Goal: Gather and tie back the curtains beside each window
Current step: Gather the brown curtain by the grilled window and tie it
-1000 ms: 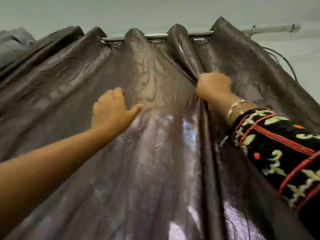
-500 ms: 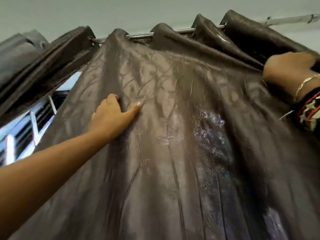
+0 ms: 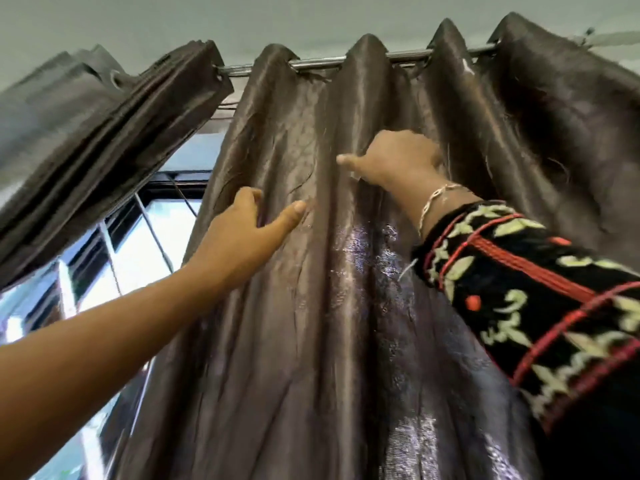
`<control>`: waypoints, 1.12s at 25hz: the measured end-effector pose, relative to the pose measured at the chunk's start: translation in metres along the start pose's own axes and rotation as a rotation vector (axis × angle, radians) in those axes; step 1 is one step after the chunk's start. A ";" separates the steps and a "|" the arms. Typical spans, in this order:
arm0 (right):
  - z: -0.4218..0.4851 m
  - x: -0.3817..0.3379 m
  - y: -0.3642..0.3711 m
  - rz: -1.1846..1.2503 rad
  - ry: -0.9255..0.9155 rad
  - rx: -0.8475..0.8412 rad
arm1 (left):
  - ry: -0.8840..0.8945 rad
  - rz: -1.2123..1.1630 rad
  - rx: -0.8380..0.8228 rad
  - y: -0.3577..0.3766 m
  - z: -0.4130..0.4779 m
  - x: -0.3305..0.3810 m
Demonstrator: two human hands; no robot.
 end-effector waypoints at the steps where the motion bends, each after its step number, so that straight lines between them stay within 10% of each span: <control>1: -0.001 -0.001 0.008 -0.040 0.043 -0.024 | 0.005 0.006 -0.002 -0.004 -0.001 -0.004; 10: 0.000 0.065 0.005 -0.369 0.013 0.176 | -0.075 0.173 0.255 -0.027 0.004 -0.063; 19: 0.005 0.164 -0.038 -0.470 0.241 0.086 | -0.104 -0.168 0.024 0.027 -0.003 -0.041; 28: -0.025 -0.027 -0.004 -0.014 -0.246 0.198 | -0.105 -0.347 -0.141 0.036 -0.008 -0.030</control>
Point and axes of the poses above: each hand's wrist, its own z-axis towards the middle knuckle, its own y-axis out of the palm, x = y × z, the point moved 2 cm from there along z, towards the middle knuckle, and after that the axes turned 2 degrees about -x, right-handed, at the moved point
